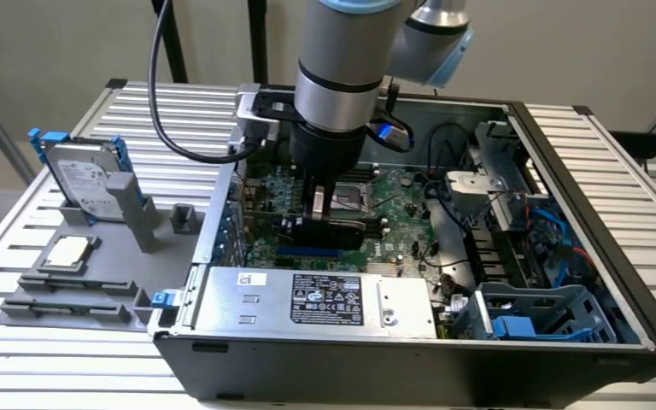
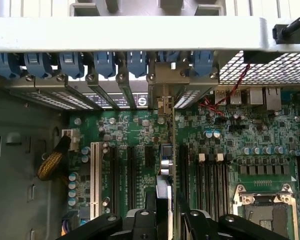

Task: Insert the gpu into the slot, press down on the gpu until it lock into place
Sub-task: 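Insert the gpu into the slot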

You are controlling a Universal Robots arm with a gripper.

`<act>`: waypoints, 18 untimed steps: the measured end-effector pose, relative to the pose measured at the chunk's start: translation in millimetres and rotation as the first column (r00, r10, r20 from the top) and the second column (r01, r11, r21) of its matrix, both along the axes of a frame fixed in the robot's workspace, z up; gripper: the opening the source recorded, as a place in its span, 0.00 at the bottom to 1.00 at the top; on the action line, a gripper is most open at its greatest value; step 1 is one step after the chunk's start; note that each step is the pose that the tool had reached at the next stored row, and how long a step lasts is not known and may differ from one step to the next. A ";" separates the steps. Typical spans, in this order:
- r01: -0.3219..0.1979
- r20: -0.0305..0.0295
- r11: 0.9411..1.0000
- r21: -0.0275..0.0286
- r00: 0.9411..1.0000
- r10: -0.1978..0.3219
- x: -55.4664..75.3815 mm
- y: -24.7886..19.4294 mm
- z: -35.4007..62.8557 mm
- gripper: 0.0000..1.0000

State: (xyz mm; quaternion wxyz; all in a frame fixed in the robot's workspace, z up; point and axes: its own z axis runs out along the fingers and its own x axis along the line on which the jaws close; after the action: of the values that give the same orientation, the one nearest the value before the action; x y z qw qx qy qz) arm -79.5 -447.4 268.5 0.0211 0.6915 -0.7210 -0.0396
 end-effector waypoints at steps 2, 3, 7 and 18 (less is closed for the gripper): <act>-0.004 0.000 1.000 0.000 1.000 0.004 0.1 0.2 -0.9 0.26; -0.005 0.000 1.000 0.000 1.000 0.005 0.1 0.2 -1.3 0.26; -0.007 -0.004 1.000 0.000 1.000 0.007 0.0 0.2 -3.3 0.26; -0.010 -0.009 1.000 0.000 1.000 0.010 0.7 0.2 -7.1 0.26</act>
State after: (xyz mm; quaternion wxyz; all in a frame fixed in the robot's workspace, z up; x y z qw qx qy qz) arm -78.7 -447.2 261.4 0.0247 0.6948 -0.7175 -0.0427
